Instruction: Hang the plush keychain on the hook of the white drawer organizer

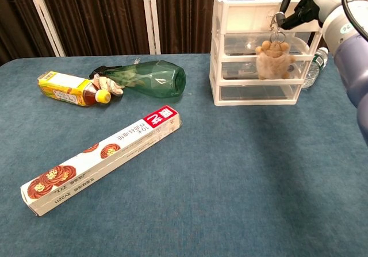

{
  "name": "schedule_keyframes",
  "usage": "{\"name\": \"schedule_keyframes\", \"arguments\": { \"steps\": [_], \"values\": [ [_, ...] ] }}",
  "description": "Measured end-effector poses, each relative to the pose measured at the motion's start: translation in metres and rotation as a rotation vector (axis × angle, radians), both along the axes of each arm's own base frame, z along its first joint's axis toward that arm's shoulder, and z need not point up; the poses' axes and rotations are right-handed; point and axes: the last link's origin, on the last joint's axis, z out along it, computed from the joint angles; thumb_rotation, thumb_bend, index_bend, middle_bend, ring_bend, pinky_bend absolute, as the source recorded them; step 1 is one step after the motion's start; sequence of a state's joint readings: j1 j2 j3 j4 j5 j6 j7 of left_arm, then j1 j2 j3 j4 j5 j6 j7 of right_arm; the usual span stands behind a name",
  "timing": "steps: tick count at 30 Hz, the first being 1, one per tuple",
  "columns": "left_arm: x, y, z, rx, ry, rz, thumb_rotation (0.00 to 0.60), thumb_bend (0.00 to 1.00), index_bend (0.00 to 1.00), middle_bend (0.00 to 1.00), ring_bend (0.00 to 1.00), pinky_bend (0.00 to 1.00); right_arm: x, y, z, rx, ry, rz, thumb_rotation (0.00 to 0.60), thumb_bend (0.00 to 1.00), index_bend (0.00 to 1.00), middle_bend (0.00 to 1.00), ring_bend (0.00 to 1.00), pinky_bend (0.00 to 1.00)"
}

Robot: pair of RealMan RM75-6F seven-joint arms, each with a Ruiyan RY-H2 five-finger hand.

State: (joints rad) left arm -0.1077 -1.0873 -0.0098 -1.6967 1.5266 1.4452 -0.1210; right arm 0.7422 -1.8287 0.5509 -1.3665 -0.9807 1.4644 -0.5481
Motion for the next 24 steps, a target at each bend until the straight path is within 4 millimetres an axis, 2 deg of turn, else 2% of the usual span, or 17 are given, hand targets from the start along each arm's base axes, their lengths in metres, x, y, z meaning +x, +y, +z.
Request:
{"name": "schedule_keyframes", "arguments": {
  "steps": [11, 24],
  "values": [
    [0.0, 0.0, -0.001, -0.001, -0.003, -0.002, 0.6, 0.08, 0.02, 0.0, 0.0, 0.0, -0.011, -0.004, -0.005, -0.009, 0.027, -0.028, 0.6, 0.4, 0.74, 1.0, 0.98, 0.84],
    [0.001, 0.0, 0.0, 0.002, -0.012, -0.001, 0.6, 0.08, 0.02, 0.0, 0.0, 0.0, -0.015, -0.017, 0.0, -0.039, 0.056, -0.059, 0.6, 0.4, 0.74, 1.0, 0.98, 0.84]
  ]
}}
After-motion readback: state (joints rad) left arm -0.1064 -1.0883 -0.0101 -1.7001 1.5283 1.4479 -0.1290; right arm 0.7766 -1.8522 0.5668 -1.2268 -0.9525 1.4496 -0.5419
